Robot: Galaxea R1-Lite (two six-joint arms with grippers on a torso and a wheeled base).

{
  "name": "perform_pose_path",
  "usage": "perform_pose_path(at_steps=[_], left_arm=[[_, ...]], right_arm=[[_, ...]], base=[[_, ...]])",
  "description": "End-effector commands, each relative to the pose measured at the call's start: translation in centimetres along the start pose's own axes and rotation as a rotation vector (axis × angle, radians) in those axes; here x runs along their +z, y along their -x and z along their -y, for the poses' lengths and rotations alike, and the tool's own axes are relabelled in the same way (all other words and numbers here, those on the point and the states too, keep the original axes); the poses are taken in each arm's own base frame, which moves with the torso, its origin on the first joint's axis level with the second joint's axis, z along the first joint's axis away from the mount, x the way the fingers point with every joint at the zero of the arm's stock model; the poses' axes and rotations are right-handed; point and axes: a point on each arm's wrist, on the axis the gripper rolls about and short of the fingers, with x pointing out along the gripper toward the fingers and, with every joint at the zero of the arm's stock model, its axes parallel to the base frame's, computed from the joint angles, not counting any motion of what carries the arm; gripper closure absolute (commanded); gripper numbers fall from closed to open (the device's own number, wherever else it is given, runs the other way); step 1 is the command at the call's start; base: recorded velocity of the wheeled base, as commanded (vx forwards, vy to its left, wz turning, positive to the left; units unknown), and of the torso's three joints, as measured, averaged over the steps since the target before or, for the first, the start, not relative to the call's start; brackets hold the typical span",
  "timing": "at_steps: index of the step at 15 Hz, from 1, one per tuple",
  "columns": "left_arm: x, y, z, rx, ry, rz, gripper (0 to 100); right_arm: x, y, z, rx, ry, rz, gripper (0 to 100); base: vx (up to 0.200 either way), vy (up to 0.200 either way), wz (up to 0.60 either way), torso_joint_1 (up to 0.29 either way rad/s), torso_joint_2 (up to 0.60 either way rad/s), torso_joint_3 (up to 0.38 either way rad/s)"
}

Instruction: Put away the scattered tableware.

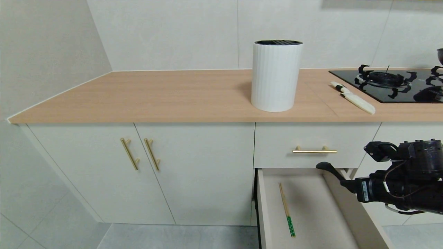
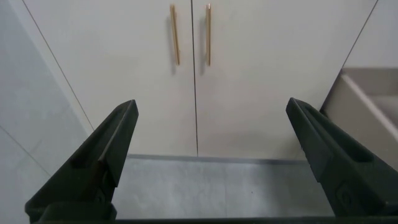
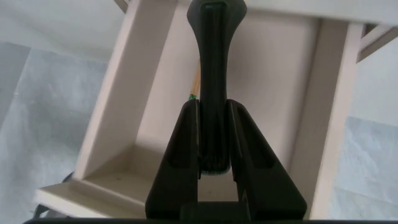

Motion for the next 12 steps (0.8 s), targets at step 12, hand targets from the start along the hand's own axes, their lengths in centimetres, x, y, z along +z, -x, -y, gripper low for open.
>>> perform_pose_path(at_steps=[12], left_arm=[[0.01,0.00,0.00,0.000,0.000,0.000,0]], right_arm=[[-0.48,-0.54,0.06,0.002,-0.002,-0.025,100]], base=[[0.000,0.000,0.00,-0.089,0.34,0.244]])
